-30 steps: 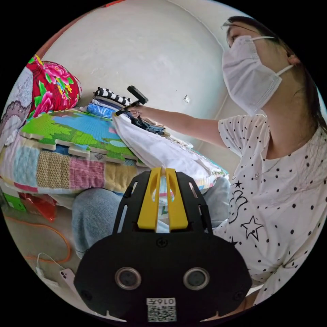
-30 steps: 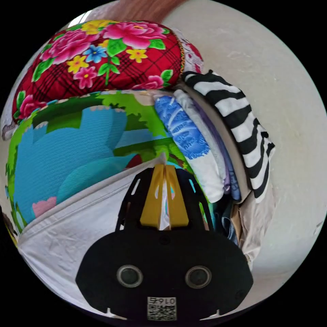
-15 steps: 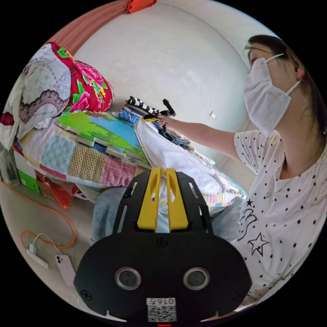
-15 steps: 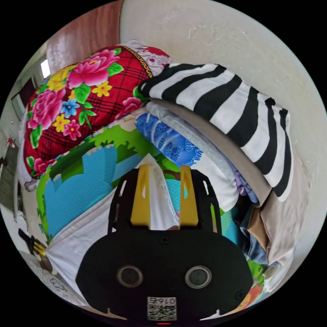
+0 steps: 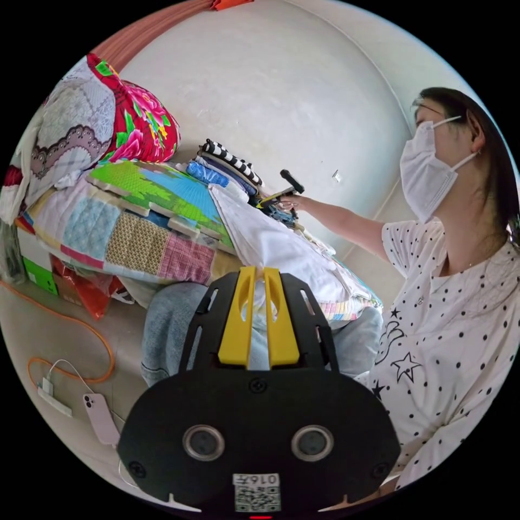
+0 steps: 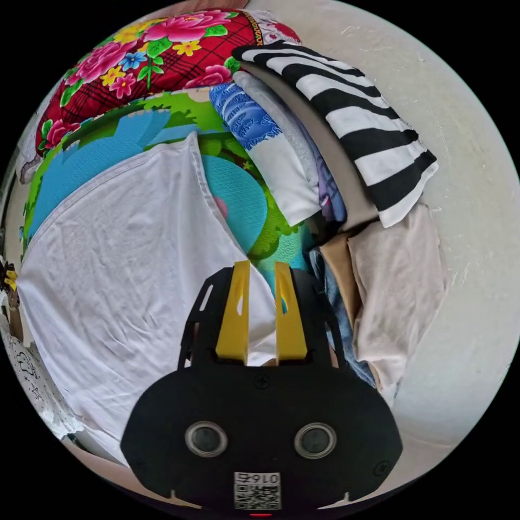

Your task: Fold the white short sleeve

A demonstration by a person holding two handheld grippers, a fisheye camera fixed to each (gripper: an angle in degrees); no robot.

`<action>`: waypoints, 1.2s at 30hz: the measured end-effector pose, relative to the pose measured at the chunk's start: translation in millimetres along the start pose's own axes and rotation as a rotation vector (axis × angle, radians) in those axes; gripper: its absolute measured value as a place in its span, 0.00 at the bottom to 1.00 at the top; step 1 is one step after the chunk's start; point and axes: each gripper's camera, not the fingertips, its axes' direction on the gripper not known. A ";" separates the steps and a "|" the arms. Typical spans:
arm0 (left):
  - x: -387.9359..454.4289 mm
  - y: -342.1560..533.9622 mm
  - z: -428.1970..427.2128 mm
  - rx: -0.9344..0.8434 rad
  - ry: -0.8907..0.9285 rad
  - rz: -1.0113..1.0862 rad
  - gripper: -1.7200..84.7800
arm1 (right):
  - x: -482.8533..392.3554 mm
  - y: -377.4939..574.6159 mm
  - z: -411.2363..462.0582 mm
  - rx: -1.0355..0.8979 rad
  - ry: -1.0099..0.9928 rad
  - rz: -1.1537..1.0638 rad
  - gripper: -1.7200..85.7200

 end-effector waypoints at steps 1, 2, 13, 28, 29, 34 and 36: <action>0.6 -0.3 0.3 0.000 -0.003 0.003 0.02 | -3.6 1.5 8.2 0.037 -0.016 0.008 0.10; 2.2 -0.9 1.2 -0.004 -0.011 0.008 0.02 | -5.8 0.8 17.7 0.059 -0.018 0.030 0.09; 2.1 4.0 11.0 -0.023 -0.041 0.035 0.02 | 8.4 8.2 55.1 0.136 -0.056 0.230 0.06; -11.1 22.4 27.8 -0.015 -0.068 0.049 0.02 | -9.7 33.4 97.9 0.092 -0.117 0.243 0.05; -15.3 25.3 28.8 -0.006 -0.057 0.035 0.02 | -12.0 37.2 96.5 0.101 -0.100 0.251 0.06; -24.0 40.0 30.4 0.013 -0.070 0.016 0.01 | -7.2 70.6 78.2 0.201 -0.143 0.283 0.09; -29.4 47.9 32.3 0.021 -0.078 0.006 0.01 | -10.3 81.8 73.1 0.221 -0.175 0.273 0.09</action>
